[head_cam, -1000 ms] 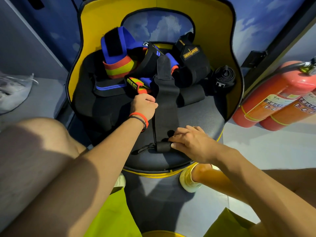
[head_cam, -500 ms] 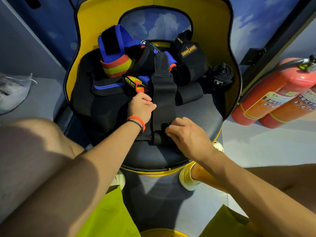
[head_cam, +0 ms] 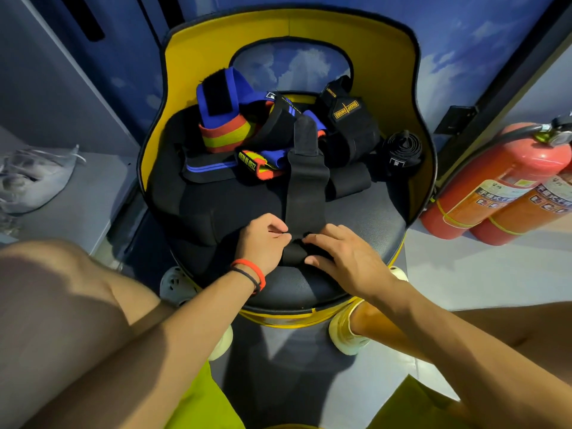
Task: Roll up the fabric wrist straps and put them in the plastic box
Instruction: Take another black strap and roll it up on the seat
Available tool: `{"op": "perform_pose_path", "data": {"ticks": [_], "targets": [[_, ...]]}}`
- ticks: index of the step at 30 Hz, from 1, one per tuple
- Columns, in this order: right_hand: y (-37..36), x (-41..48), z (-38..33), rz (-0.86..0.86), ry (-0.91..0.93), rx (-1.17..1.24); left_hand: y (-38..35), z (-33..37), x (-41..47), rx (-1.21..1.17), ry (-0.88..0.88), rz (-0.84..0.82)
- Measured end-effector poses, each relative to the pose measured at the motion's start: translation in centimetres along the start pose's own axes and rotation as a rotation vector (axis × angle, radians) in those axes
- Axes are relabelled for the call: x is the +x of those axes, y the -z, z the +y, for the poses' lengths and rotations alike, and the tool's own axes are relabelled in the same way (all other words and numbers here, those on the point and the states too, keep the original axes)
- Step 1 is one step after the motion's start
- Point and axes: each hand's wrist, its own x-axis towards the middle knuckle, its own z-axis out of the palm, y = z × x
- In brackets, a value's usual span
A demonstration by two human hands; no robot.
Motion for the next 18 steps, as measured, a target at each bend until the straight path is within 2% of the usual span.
{"op": "perform_pose_path", "data": {"ticks": [5, 7, 14, 18], "targets": [[0.0, 0.4, -0.3, 0.064, -0.086, 0.062, 0.6, -0.9, -1.4, 0.105, -0.187, -0.083], [-0.2, 0.2, -0.5, 0.091, -0.093, 0.071, 1.0, -1.0, -1.7, 0.130, -0.208, -0.119], [-0.6, -1.9, -1.0, 0.072, -0.107, 0.041, 0.5, -1.0, -2.7, 0.081, -0.178, -0.024], [-1.4, -2.2, -1.6, 0.228, -0.171, 0.094, 0.3, -0.2, -2.7, 0.066, -0.084, -0.010]]}}
